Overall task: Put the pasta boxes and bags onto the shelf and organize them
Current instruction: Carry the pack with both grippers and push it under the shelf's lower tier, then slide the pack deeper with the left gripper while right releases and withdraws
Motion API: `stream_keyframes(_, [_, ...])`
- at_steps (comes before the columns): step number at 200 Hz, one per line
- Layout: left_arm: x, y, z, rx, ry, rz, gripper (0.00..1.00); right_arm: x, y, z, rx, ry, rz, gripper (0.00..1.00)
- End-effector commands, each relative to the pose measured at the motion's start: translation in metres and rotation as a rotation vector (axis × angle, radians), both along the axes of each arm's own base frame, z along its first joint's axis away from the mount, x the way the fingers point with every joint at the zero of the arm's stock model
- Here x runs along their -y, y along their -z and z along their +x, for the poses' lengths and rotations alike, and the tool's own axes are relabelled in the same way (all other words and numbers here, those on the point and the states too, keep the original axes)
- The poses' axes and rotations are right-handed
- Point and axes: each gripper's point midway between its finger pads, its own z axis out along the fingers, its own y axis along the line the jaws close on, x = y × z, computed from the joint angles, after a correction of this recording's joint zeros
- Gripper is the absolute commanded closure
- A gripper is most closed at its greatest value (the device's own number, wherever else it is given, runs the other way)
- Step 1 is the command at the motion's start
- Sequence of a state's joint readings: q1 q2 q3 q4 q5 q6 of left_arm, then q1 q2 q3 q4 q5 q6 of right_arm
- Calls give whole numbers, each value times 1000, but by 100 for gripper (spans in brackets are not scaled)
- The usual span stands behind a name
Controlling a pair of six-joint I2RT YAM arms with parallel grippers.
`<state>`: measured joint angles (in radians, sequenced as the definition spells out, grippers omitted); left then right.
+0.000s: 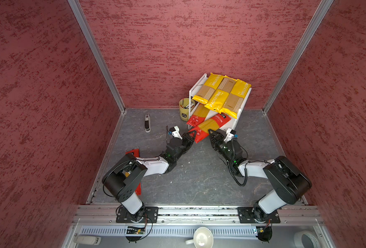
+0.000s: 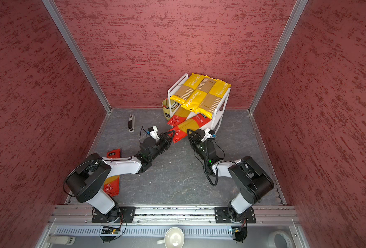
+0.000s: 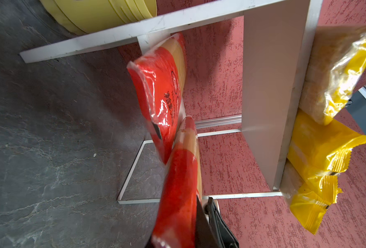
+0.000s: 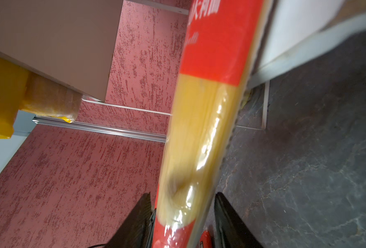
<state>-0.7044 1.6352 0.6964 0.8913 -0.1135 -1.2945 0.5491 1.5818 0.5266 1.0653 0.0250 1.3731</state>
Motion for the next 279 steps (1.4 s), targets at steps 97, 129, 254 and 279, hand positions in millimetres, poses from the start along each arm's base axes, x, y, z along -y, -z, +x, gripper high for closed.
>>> stream_keyframes(97, [3, -52, 20, 86, -430, -88, 100, 51, 46, -67, -169, 37, -249, 46])
stream_keyframes(129, [24, -54, 42, 37, -466, -71, 100, 53, 47, -69, -169, 40, -272, 46])
stream_keyframes(254, [66, 0, 41, -120, -367, 109, 46, 48, 58, -73, -179, 8, -249, 46])
stream_keyframes(279, [62, -2, 32, -168, -304, 173, 35, 46, 59, -72, -180, -3, -241, 47])
